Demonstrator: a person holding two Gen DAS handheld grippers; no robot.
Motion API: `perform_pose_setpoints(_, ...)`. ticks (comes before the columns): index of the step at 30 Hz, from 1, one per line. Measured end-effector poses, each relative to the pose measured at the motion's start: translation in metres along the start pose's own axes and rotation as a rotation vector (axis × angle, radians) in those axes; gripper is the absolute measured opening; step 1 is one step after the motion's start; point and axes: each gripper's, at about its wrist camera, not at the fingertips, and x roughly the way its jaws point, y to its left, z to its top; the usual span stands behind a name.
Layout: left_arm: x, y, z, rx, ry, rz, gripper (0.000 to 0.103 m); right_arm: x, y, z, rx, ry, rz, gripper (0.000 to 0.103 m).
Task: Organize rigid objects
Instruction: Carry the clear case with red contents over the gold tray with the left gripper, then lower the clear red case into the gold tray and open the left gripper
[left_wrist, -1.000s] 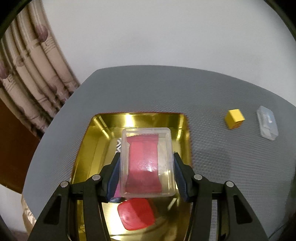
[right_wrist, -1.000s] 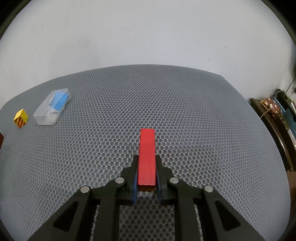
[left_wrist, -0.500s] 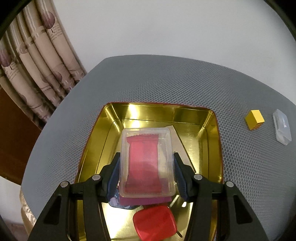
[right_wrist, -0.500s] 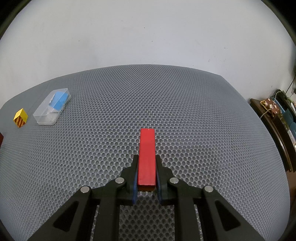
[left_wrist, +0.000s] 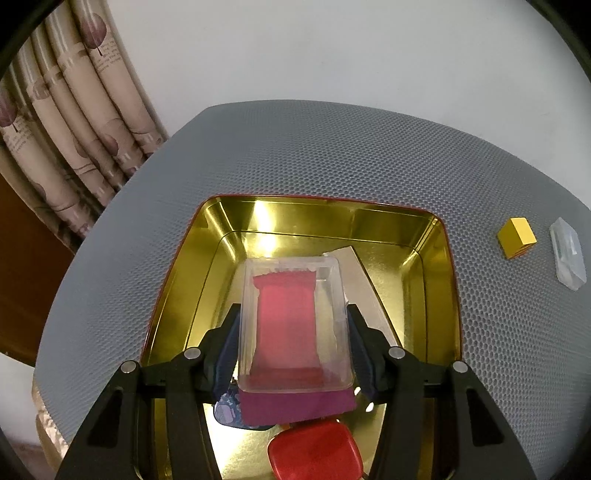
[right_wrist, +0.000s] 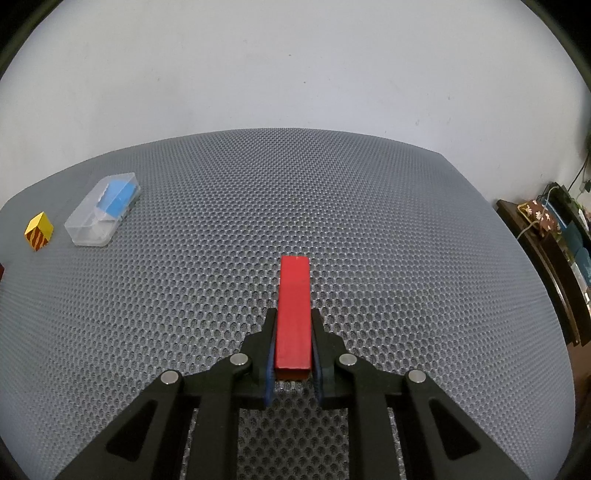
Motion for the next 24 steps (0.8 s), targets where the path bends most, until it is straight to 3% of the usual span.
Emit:
perform_pose_setpoints(9,-0.007,0.01,0.001,-0.013,-0.003,-0.05,0.057,-0.001,0.002,0.001,-0.017,0.0,-0.018,0.016)
perform_pose_setpoints(18,-0.047,0.021,-0.013,0.004,-0.078,-0.069,0.068,0.002,0.001,0.003,-0.039,-0.001,-0.039,0.016)
perform_pose_setpoints(24,-0.067,0.052,-0.038,-0.068,-0.098,-0.001,0.069,0.005,0.002,0.005,-0.052,0.001,-0.054,0.016)
